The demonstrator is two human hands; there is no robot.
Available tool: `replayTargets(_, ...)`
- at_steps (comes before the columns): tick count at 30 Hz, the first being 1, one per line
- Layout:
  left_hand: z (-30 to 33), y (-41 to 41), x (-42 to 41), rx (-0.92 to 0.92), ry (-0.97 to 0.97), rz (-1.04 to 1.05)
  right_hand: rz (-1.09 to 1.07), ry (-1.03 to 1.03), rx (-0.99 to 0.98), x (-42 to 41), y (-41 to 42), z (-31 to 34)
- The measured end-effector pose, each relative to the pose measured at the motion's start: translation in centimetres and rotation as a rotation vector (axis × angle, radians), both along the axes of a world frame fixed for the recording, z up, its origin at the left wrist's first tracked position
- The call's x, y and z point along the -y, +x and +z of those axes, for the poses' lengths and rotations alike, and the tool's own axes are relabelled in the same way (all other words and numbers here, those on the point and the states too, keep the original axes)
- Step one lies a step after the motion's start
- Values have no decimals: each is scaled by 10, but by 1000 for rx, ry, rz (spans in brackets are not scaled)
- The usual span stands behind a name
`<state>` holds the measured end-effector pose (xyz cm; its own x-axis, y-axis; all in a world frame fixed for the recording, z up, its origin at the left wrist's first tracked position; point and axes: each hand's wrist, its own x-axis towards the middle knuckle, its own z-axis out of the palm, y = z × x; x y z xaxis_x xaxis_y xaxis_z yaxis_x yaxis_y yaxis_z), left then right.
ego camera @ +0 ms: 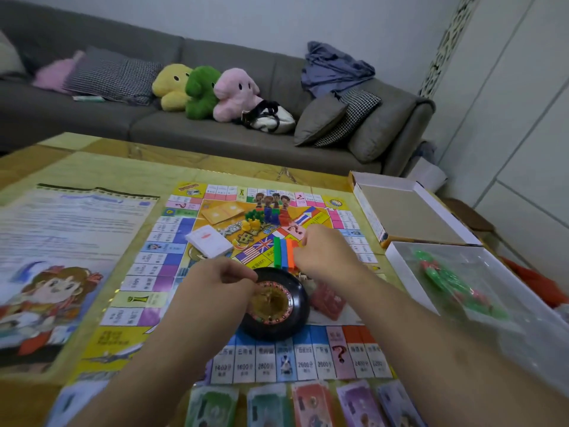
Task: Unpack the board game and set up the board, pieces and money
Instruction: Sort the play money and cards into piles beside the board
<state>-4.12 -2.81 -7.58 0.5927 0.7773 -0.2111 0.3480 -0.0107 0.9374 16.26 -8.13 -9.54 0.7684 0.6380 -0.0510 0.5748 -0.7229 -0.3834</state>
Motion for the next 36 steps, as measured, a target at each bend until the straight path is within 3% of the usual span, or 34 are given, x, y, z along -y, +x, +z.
replayTargets(9, -4, -3, -20, 11, 8, 22, -48, -184, 58, -62, -2, -15)
replayTargets(26, -3, -5, -22, 13, 12, 32, -16, 13, 7, -64, -7, -17)
replayTargets(36, -5, -1, -22, -18, 32, 2, 24, -4, 24, -73, -11, -29)
